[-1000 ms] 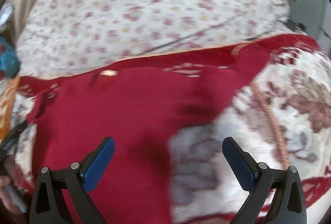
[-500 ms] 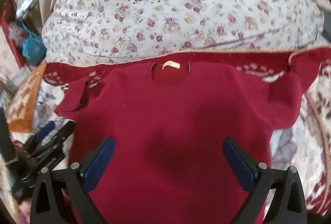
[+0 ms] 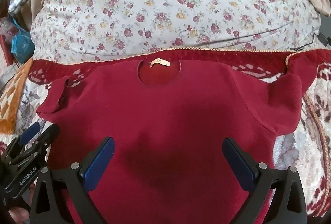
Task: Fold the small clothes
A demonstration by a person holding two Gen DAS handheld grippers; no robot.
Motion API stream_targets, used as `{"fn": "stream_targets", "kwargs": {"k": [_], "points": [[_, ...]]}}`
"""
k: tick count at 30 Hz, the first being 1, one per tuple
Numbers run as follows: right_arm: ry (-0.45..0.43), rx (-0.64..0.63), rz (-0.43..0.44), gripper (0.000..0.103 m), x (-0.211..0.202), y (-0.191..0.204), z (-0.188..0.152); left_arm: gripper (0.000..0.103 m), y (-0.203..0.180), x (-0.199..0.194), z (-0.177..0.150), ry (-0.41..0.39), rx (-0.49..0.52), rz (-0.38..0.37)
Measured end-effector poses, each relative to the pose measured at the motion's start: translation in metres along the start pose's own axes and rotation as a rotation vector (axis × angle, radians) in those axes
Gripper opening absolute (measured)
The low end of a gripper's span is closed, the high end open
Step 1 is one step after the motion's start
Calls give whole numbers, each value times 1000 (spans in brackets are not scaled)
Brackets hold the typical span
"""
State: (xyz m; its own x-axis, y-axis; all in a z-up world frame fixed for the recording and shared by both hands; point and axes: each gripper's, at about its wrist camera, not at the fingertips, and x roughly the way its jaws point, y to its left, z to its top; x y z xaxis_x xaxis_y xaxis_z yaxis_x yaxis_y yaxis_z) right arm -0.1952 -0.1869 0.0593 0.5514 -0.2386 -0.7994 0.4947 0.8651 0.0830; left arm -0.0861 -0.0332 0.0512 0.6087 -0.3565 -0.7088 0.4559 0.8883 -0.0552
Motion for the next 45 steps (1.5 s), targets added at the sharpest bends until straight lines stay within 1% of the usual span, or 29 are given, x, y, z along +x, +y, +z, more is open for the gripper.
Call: {"fn": "stream_targets", "kwargs": {"k": [16,45], "points": [[20,-16,-1,103,15,4,-3,80,2,8,0,18,-3,28],[44,-14,1,103,24,5,-8,80,3,11,1,26,-6,30]]}}
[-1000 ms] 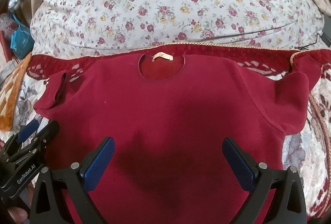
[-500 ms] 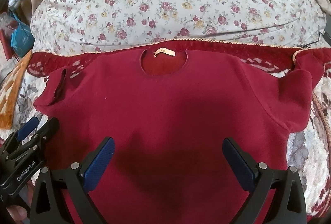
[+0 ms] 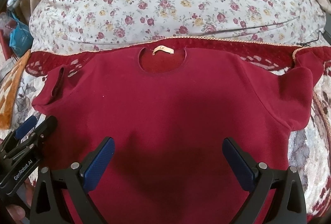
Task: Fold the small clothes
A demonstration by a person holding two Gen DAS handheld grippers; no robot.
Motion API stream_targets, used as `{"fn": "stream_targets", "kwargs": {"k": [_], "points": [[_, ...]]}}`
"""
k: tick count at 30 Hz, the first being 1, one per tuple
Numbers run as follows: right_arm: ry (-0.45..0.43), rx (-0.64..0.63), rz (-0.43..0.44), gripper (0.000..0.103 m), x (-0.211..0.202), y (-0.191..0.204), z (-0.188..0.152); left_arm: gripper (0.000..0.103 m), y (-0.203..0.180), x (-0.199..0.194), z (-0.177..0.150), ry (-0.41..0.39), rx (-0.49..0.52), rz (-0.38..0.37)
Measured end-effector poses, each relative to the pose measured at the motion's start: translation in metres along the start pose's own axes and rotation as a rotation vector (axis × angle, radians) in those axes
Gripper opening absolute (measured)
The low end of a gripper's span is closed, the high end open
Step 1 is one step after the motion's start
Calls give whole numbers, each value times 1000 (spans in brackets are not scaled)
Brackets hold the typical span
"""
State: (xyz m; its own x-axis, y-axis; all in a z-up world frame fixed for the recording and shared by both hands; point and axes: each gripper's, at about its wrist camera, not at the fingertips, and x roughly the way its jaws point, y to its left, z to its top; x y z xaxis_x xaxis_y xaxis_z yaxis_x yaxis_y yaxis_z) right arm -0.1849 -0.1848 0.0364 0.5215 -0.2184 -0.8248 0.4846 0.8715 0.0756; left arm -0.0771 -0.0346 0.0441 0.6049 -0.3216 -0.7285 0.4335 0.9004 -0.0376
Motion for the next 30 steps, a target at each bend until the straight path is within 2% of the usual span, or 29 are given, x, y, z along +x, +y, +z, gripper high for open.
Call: {"fn": "stream_targets", "kwargs": {"k": [25,30], "points": [[16,-28,9,103,12,13,6,80,9,4,2,13,-30,3],[8,-51,33,103,14,26,12,80,25,1,9,-8,-55,52]]}}
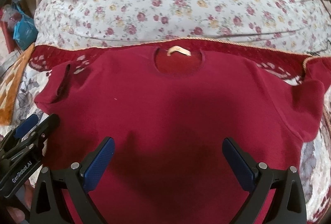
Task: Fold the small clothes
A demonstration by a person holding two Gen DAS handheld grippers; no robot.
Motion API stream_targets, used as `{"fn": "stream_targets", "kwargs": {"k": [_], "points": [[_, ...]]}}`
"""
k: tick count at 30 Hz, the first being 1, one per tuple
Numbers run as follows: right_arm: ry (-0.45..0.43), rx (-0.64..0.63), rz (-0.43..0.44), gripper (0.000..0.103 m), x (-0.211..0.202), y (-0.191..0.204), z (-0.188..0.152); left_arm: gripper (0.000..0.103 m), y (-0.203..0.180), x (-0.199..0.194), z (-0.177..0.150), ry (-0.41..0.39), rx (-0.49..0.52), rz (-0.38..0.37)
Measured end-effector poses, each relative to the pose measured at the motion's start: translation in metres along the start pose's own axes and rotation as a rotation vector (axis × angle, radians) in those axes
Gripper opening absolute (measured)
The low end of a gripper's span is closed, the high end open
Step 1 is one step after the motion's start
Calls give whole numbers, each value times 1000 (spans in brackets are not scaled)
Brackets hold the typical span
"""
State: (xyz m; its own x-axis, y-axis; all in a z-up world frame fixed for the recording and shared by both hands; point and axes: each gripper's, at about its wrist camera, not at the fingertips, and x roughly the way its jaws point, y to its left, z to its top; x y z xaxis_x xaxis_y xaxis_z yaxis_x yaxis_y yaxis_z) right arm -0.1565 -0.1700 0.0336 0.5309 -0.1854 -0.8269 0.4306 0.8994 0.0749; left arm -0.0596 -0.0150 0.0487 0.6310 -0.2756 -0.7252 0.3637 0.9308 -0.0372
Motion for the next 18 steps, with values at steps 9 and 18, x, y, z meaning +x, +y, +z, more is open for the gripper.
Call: {"fn": "stream_targets", "kwargs": {"k": [9,18], "points": [[-43,-70,227,88,5,44,38,80,74,14,8,71,-261,82],[6,-115,438,85,41,113,78,80,90,21,10,104,-311,140]]}}
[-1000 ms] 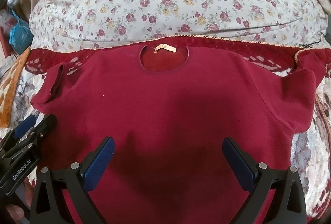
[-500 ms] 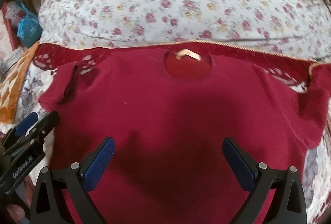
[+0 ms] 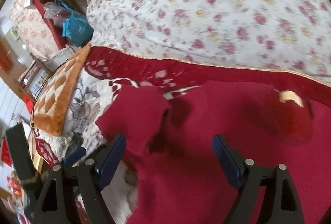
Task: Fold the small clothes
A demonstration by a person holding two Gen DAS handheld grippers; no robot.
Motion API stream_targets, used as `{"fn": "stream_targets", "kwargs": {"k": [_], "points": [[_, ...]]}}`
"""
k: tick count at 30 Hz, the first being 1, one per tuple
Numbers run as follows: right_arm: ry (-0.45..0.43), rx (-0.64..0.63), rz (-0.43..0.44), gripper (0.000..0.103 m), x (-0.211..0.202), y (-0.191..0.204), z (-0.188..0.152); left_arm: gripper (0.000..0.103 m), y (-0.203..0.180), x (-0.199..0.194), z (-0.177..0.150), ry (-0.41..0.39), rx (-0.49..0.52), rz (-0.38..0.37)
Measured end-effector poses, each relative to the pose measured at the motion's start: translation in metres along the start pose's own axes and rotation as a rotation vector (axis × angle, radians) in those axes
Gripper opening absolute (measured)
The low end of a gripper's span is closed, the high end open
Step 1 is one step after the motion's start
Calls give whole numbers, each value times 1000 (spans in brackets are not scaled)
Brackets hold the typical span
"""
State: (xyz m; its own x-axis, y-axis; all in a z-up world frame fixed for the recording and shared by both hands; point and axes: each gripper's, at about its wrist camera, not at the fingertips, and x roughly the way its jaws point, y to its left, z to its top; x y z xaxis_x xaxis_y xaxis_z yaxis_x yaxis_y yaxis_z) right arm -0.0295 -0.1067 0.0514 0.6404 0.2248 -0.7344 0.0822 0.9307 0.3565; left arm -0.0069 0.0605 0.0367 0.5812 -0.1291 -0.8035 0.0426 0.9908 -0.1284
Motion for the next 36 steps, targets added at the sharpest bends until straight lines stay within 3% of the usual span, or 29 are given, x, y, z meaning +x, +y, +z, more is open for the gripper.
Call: {"fn": "stream_targets", "kwargs": {"k": [2,4,6,7,9,19,26,30,34,35,36], "points": [[18,-8,10,78,14,7,7,80,-1,1,0,10,8,0],[37,-15,21,56,27,11,12,80,-3,3,1,17,18,-5],[47,-1,39,50,35,10,16,80,-4,3,2,15,22,-7],[45,2,50,41,38,10,18,80,-5,3,2,15,25,-8],[44,-14,40,33,42,12,21,80,-6,5,3,18,27,-10],[22,-54,25,15,32,12,19,80,-10,6,2,21,35,-1],[-43,-46,61,4,-11,9,27,80,-12,2,-1,6,46,0],[-85,-21,61,4,-40,-1,32,80,-12,3,-4,20,37,2],[-76,-31,35,6,-42,-5,27,80,-11,1,-7,20,29,0],[-48,-14,24,11,-35,-8,25,80,-11,2,-6,19,30,1],[-8,13,22,37,-26,-11,24,80,-10,2,-6,20,28,1]]}}
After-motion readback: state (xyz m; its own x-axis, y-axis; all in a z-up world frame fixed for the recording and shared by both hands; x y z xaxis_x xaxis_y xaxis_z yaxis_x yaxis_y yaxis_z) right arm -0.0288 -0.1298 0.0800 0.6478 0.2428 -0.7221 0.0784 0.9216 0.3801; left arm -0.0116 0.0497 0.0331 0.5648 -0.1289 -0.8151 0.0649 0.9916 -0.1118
